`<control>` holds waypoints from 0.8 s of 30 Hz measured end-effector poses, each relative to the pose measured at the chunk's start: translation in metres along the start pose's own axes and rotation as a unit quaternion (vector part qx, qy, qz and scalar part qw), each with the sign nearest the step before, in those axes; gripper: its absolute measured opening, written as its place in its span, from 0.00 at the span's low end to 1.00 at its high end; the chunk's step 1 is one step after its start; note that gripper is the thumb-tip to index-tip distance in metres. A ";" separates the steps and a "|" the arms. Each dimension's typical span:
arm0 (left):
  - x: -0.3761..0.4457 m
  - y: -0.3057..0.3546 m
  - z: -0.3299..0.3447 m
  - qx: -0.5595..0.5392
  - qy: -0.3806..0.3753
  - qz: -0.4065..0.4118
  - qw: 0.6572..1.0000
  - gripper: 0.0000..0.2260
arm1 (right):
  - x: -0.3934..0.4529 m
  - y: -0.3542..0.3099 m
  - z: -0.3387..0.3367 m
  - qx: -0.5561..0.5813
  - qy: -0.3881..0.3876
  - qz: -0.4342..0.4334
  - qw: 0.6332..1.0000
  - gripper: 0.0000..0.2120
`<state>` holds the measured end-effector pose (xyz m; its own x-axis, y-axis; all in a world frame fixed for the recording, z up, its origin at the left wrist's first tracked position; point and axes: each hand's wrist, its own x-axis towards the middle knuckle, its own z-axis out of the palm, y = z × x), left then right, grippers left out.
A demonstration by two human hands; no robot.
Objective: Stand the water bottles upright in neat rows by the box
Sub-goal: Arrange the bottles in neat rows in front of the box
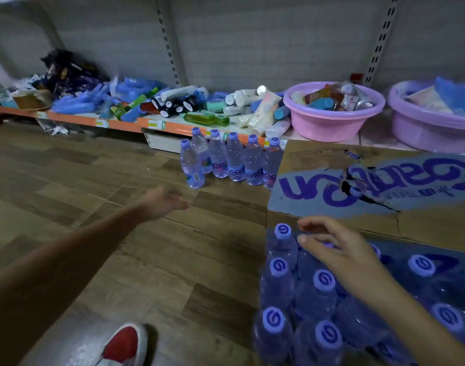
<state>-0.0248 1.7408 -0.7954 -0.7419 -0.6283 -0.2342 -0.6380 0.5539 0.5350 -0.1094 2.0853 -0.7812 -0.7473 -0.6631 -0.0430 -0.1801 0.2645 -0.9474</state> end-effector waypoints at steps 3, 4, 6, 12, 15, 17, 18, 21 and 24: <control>0.055 -0.018 0.004 -0.073 0.040 -0.002 0.997 0.20 | 0.055 -0.009 0.031 0.021 0.015 -0.015 1.000 0.08; 0.073 -0.024 0.007 -0.093 0.048 0.001 0.994 0.19 | 0.073 -0.010 0.043 0.022 0.023 -0.018 0.999 0.09; 0.109 -0.038 0.009 -0.139 0.051 -0.003 0.989 0.16 | 0.111 -0.009 0.067 0.020 0.038 -0.012 0.999 0.09; 0.224 -0.060 -0.008 -0.240 0.020 0.054 0.969 0.08 | 0.210 0.007 0.100 0.013 0.097 0.097 0.990 0.12; 0.265 -0.053 -0.019 -0.304 -0.004 0.064 0.950 0.29 | 0.261 0.016 0.097 -0.018 0.119 0.146 0.982 0.21; 0.287 -0.059 -0.016 -0.323 -0.055 0.113 0.938 0.25 | 0.292 0.021 0.090 -0.041 0.148 0.145 0.977 0.23; 0.295 -0.066 -0.012 -0.328 -0.071 0.130 0.933 0.21 | 0.309 0.024 0.085 -0.056 0.164 0.132 0.976 0.23; 0.312 -0.083 0.000 -0.308 -0.044 0.133 0.941 0.23 | 0.355 0.039 0.073 -0.103 0.211 0.142 0.962 0.27; 0.321 -0.087 0.013 -0.313 -0.009 0.160 0.936 0.23 | 0.381 0.062 0.072 -0.110 0.251 0.179 0.945 0.34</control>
<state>-0.2106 1.4978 -0.9275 -0.8806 -0.4737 0.0087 -0.1409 0.2794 0.9498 -0.3593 1.7982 -0.8792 -0.9847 -0.1031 -0.1406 0.0545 0.5841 -0.8099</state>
